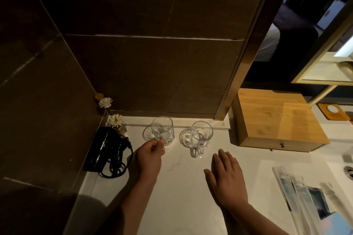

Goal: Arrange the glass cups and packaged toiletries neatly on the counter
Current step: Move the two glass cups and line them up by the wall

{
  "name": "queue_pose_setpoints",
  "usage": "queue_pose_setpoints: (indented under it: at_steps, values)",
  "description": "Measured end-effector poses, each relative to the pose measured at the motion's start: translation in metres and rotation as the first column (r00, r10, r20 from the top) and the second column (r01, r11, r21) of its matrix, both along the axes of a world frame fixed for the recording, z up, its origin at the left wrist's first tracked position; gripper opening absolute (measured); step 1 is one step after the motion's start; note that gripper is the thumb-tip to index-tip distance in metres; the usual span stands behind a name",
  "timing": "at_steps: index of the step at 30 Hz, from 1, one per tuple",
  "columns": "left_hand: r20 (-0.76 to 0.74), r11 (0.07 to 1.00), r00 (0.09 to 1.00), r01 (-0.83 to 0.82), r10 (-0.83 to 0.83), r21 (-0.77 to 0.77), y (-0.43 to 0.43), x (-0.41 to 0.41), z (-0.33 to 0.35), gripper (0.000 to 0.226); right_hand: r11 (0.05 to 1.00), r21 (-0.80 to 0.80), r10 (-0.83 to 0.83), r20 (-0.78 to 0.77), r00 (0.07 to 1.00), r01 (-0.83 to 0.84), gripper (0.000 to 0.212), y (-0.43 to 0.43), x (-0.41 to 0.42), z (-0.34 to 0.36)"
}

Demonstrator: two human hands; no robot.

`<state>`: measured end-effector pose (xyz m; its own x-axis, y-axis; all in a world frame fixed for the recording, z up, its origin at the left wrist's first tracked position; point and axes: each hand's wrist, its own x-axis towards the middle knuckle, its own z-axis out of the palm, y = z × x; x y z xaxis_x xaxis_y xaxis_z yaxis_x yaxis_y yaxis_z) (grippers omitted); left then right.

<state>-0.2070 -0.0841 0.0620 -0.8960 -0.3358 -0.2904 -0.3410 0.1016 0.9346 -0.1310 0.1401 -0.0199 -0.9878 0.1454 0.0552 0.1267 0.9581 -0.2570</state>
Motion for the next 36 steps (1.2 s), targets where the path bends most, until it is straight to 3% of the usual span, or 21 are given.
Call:
queue_pose_setpoints:
  at_steps: [19,24,28,33,36]
  values:
    - [-0.067,0.999,0.997,0.042,-0.043,-0.020,0.010,0.006,-0.014,0.014,1.000,-0.014,-0.012,0.023,1.000,0.012,0.067,-0.001,0.000,0.006]
    - [-0.039,0.997,0.998,0.037,-0.040,-0.073,0.006,0.005,-0.027,0.023,1.000,-0.024,-0.011,0.031,0.999,0.011,0.068,-0.001,-0.001,0.006]
    - [-0.022,0.982,0.996,0.083,-0.088,-0.171,-0.004,0.002,-0.047,0.009,1.000,-0.018,-0.012,0.024,1.000,0.013,0.066,-0.001,0.000,0.005]
    - [-0.014,0.970,0.994,0.104,-0.110,-0.220,-0.009,-0.002,-0.063,0.031,1.000,-0.007,-0.014,0.020,1.000,0.014,0.066,-0.001,0.000,0.004]
    - [-0.018,0.972,0.994,0.103,-0.109,-0.213,-0.010,0.005,-0.059,0.033,1.000,-0.010,-0.006,0.017,1.000,0.006,0.067,-0.001,0.000,0.006]
